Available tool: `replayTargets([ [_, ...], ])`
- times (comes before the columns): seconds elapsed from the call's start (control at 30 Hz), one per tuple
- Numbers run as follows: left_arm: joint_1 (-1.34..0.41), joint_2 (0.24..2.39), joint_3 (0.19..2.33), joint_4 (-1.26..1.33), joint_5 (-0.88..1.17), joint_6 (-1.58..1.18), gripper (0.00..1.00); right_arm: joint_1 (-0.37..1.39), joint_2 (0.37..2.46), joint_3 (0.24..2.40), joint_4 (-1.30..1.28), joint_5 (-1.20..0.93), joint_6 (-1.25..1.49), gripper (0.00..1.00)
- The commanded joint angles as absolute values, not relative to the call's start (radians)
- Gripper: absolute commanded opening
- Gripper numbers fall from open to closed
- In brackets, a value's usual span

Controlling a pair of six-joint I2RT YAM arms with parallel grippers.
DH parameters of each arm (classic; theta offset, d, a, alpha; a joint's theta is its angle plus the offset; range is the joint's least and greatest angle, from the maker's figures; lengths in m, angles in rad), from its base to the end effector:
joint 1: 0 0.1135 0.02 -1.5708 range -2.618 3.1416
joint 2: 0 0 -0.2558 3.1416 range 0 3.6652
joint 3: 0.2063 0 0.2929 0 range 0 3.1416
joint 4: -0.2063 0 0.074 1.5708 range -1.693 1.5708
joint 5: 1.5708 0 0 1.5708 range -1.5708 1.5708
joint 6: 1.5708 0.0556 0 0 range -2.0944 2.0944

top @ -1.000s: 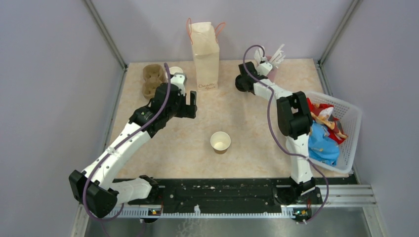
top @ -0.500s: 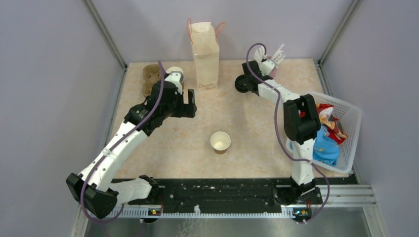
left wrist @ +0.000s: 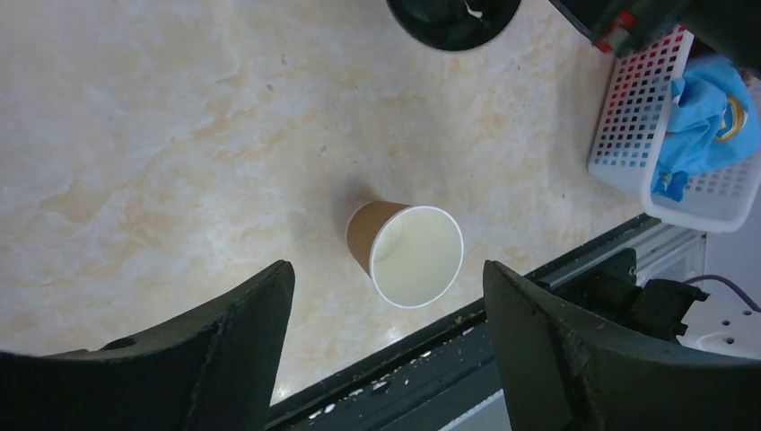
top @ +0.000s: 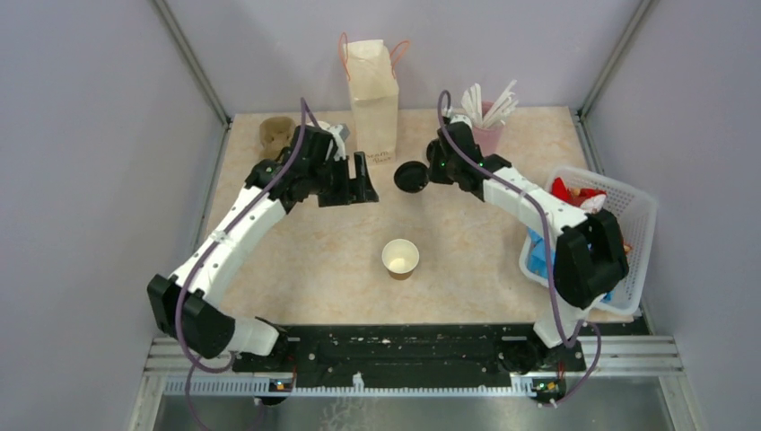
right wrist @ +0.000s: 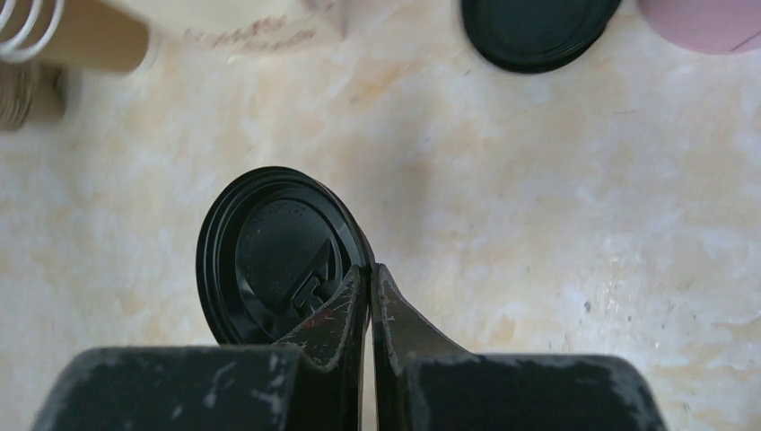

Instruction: Pack the takeout coffee

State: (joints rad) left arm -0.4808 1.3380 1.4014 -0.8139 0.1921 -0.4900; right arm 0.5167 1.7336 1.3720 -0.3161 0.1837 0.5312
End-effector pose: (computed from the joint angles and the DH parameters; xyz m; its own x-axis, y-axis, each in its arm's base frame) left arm 0.2942 -0.1654 0.3528 -0.8054 -0.1009 -0.5840 0.2252 0.8594 -0.4591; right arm 0.3972 0.2140 0.2399 -0.6534 0.2016 -0.7297 -0.0359 0.9546 0.2959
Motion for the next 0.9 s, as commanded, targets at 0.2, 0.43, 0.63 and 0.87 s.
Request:
replayTargets([
  [0.2, -0.48, 1.486, 1.543, -0.89, 0.258, -0.566, 0.68, 0.741, 1.524, 1.396, -0.555, 0.198, 0.382, 0.0],
  [0.43, -0.482, 1.494, 1.515, -0.898, 0.199, -0.549, 0.49, 0.819, 1.518, 1.441, -0.586, 0.234, 0.384, 0.0],
  [0.63, -0.483, 1.517, 1.481, -0.9, 0.2, -0.527, 0.49, 0.843, 1.525, 1.475, -0.59, 0.235, 0.381, 0.0],
  [0.87, -0.484, 1.576, 1.496, -0.927, 0.208, -0.512, 0.35, 0.853, 1.533, 1.505, -0.597, 0.236, 0.367, 0.0],
])
